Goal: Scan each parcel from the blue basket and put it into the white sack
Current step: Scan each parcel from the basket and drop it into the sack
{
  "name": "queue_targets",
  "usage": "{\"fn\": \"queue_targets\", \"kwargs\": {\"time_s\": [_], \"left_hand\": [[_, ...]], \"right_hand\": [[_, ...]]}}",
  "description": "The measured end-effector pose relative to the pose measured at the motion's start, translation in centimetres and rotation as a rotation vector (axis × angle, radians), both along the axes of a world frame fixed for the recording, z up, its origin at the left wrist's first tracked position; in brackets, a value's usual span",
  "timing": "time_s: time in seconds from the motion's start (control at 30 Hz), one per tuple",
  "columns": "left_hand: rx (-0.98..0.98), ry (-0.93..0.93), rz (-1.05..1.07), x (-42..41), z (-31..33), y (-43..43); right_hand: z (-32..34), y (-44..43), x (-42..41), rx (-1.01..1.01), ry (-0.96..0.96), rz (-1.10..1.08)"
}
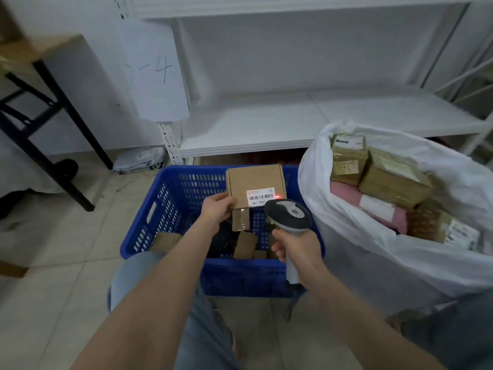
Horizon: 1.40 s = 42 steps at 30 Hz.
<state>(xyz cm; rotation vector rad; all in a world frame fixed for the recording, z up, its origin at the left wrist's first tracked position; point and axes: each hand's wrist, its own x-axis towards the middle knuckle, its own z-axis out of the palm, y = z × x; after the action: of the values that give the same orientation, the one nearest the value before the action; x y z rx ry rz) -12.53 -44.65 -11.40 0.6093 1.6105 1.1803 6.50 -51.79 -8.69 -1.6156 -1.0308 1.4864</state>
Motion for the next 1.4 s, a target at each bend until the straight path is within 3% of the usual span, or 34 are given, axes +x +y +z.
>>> {"fn": "queue_targets", "kwargs": {"time_s": [1.4], "left_hand": [[0.089, 0.119, -0.182, 9.1, 6.8, 0.9]], "right_hand": [[4.4, -1.6, 8.2, 0.085, -0.009, -0.122]]}}
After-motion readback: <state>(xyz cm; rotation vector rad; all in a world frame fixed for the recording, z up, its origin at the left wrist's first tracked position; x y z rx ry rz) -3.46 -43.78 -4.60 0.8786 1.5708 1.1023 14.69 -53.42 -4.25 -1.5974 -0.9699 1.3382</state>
